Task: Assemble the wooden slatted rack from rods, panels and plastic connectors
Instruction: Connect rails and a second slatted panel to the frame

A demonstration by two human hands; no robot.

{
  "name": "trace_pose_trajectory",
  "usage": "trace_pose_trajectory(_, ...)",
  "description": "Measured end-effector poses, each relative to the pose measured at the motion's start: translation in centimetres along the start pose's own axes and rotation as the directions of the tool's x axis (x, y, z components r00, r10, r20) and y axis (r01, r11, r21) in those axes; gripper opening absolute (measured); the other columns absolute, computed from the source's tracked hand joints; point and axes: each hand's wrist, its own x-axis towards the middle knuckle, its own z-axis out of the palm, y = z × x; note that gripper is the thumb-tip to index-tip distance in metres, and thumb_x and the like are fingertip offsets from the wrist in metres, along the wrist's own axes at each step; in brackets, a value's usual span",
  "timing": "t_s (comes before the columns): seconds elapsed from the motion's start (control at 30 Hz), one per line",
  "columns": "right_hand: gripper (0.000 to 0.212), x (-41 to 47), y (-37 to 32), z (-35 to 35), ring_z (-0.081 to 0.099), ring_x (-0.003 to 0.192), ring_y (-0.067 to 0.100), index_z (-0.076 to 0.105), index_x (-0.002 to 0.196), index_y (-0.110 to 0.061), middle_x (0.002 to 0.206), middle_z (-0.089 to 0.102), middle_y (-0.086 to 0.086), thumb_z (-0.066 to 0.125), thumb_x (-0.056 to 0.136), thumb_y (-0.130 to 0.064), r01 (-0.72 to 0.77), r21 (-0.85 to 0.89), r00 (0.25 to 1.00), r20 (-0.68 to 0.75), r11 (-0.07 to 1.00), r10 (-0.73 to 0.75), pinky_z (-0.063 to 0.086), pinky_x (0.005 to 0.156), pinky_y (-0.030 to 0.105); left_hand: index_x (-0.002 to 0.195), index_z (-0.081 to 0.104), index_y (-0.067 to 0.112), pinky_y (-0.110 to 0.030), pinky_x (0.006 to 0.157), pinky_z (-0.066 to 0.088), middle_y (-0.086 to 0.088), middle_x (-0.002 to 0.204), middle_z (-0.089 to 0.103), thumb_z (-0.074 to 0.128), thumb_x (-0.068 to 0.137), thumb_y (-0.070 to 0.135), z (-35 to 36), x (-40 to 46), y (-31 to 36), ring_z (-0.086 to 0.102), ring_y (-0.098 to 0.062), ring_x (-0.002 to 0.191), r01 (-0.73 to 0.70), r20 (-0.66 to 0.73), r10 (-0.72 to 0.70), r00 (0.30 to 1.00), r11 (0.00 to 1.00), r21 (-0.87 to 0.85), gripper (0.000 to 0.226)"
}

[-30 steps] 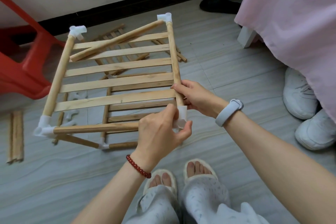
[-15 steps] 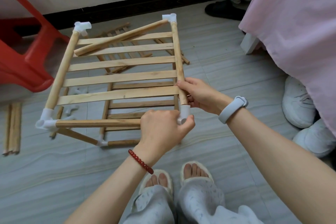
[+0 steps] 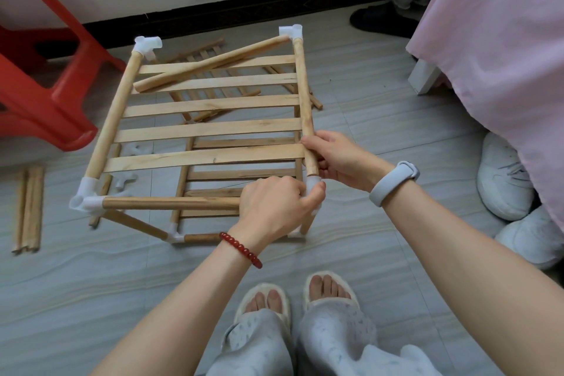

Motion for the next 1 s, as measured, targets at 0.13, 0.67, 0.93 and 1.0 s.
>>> trace_pose_trajectory(0.13,0.016,-0.3,0.7,-0.2,0.045,0.054,0.006,0.052,0.094,-0.01,0.07,0.045,0.001,0.044,0.098,-0.023,0.005,0.022,0.999,0.048,1.0,-0.006,0.041,0.053,0.018,0.052,0.053,0.014,-0.028,0.046,0.02,0.001,0.043,0.046,0.028,0.085,0.063,0.2,-0.4,-0.1,0.044,-0.013,0.046,-0.008,-0.052,0.009,0.999,1.0,0.019,0.064)
trace_pose_trajectory(0.67,0.022,-2.0,2.8,0.5,0.055,0.064,0.009,0.058,0.094,-0.021,0.078,0.058,-0.002,0.038,0.099,-0.029,-0.022,0.062,0.99,-0.134,0.998,0.03,0.042,0.058,0.022,0.07,0.051,0.021,-0.023,0.046,0.024,0.01,0.062,0.051,0.03,0.089,0.058,-0.6,-2.6,-2.8,0.047,-0.013,0.055,-0.193,-0.279,0.177,0.944,0.981,-0.032,0.046)
trace_pose_trajectory(0.93,0.021,-2.5,3.9,5.0,0.052,0.066,0.008,0.038,0.113,-0.023,0.076,0.053,-0.007,0.031,0.099,-0.037,0.122,-0.174,0.885,-0.427,0.977,-0.187,0.043,0.057,0.028,0.034,0.048,0.013,-0.014,0.043,0.017,0.001,0.03,0.037,0.034,0.088,0.029,0.5,-2.2,-3.3,0.035,-0.018,0.025,-0.027,-0.468,0.087,0.879,0.991,0.132,0.058)
trace_pose_trajectory(1.0,0.016,-2.3,3.6,4.7,0.05,0.06,0.009,0.036,0.11,-0.021,0.072,0.052,-0.006,0.036,0.098,-0.032,0.093,-0.23,0.872,-0.45,0.969,-0.191,0.037,0.049,0.025,0.033,0.048,0.013,-0.012,0.043,0.01,0.002,0.028,0.036,0.034,0.089,0.028,0.9,-1.8,-3.2,0.033,-0.016,0.024,-0.045,-0.517,0.124,0.847,0.986,0.163,0.059)
